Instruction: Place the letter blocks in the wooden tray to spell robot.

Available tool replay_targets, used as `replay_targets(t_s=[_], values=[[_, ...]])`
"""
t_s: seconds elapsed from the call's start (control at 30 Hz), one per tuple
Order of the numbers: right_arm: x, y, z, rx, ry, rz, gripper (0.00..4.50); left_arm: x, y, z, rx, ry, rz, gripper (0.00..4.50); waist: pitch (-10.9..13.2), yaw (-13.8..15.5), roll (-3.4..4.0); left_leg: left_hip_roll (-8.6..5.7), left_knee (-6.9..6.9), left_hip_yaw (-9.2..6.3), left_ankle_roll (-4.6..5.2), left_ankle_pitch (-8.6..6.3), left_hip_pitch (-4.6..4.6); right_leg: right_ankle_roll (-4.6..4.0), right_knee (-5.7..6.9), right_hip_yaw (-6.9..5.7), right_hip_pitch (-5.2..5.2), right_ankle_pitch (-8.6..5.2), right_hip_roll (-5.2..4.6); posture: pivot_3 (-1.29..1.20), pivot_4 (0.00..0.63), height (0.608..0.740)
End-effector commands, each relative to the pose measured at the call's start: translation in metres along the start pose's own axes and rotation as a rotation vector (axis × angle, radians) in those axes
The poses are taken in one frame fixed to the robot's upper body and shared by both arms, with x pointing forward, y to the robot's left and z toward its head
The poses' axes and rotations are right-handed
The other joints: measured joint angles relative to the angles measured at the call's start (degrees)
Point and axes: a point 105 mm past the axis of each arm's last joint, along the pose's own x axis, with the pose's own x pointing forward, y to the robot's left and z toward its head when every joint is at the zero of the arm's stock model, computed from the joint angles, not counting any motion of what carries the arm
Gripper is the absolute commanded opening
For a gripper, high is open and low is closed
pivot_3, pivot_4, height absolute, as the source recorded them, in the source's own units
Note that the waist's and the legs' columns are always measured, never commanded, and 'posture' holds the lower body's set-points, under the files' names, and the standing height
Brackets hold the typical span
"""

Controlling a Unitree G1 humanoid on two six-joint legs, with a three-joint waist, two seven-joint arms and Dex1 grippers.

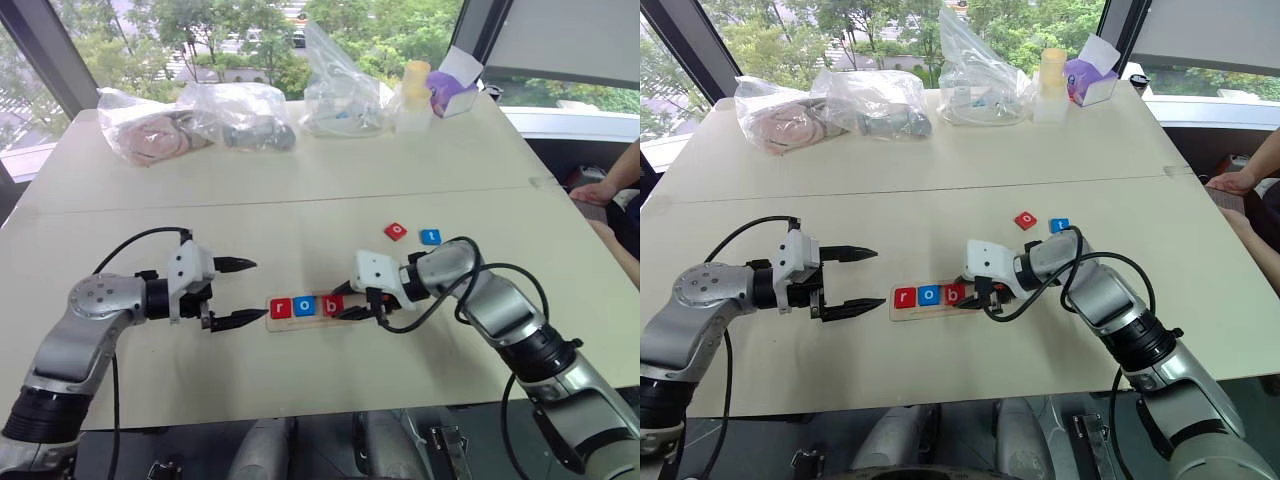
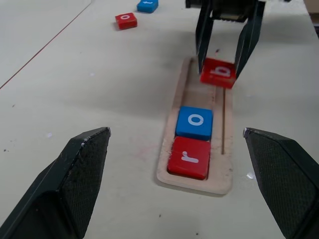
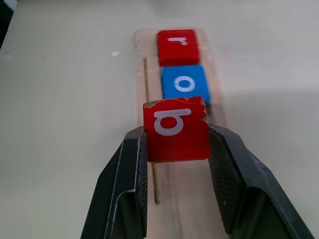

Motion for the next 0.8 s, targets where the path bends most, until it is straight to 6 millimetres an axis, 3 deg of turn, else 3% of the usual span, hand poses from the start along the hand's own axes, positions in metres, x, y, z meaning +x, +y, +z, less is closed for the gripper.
replay_targets(t_s=[0.03, 0.8], values=[[0.005, -0.005, 0.007, -0.045, 0.012, -0.014, 1.13, -0.002, -0.002, 0.009, 0.036, -0.016, -0.002, 4.50, 0.0, 0.0, -0.01, 0.00, 0.00, 0.00, 0.00, 0.00, 0.00, 0.00, 0.00, 0.00, 0.00, 0.00, 0.00, 0.00, 0.150, 0.740], [0.019, -0.011, 0.005, -0.052, 0.041, -0.004, 1.13, 0.001, -0.005, 0.008, 0.027, -0.026, 0.020, 4.50, 0.0, -0.1, 0.00, 0.00, -0.01, -0.01, 0.00, 0.00, 0.01, 0.00, 0.02, -0.01, -0.01, 0.00, 0.06, 0.00, 0.150, 0.740]])
